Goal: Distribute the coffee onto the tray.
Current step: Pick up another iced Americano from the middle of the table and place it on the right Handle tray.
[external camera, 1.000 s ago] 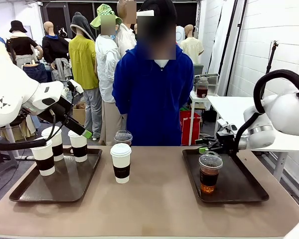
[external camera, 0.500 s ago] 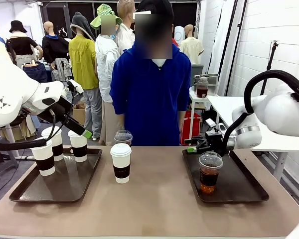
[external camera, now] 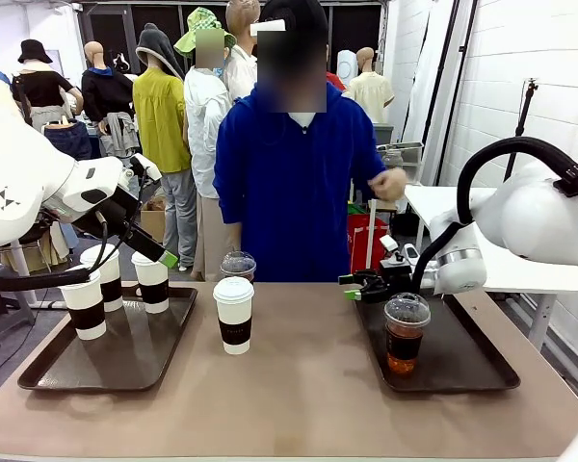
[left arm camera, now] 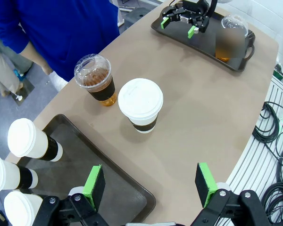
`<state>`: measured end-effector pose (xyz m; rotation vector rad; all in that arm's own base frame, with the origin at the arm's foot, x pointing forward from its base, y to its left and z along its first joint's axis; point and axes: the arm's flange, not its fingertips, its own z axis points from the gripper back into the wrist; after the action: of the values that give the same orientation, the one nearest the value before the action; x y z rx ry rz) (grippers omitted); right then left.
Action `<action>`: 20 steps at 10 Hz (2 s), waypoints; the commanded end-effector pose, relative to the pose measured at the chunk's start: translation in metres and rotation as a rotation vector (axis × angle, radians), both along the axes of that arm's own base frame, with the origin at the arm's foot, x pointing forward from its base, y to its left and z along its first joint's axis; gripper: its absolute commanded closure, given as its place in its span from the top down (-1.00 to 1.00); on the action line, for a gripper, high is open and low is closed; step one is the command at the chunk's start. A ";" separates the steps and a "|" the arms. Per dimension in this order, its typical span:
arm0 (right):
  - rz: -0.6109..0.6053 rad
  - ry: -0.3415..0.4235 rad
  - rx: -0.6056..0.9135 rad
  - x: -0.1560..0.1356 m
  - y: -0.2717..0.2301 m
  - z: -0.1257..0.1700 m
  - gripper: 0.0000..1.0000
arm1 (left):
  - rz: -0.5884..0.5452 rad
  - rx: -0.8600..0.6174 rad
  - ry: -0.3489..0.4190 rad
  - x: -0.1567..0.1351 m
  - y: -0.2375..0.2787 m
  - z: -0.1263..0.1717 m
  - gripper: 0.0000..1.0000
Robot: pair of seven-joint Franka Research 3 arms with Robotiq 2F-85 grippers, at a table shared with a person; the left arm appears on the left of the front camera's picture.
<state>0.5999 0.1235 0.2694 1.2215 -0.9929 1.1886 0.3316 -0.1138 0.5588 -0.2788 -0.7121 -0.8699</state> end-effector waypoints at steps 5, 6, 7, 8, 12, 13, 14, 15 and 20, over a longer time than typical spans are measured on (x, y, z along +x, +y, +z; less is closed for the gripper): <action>-0.011 0.023 -0.011 0.003 0.075 0.005 1.00 | 0.000 -0.007 0.002 0.000 0.001 0.000 1.00; -0.013 0.029 0.003 0.006 0.085 0.005 1.00 | 0.000 -0.007 0.002 0.000 0.001 0.000 1.00; -0.013 0.019 -0.004 0.008 0.097 0.004 1.00 | 0.000 -0.007 0.002 0.000 0.001 0.000 1.00; -0.021 0.005 -0.010 0.011 0.106 0.003 1.00 | 0.000 -0.007 0.002 0.000 0.001 0.000 1.00; -0.031 0.006 0.014 0.017 0.112 0.005 1.00 | 0.000 -0.007 0.002 0.000 0.001 0.000 1.00; -0.041 0.007 0.016 0.020 0.102 0.008 1.00 | 0.000 -0.007 0.002 0.000 0.001 0.000 1.00; -0.049 0.009 0.014 0.022 0.089 0.009 1.00 | 0.000 -0.007 0.002 0.000 0.001 0.000 1.00; -0.052 0.015 0.010 0.024 0.073 0.011 1.00 | 0.000 -0.007 0.002 0.000 0.001 0.000 1.00; -0.060 0.028 0.024 0.027 0.019 0.016 1.00 | 0.000 -0.007 0.002 0.000 0.001 0.000 1.00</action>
<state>0.6327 0.1395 0.2809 1.1946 -1.0591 1.1068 0.3316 -0.1137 0.5589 -0.2788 -0.7122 -0.8698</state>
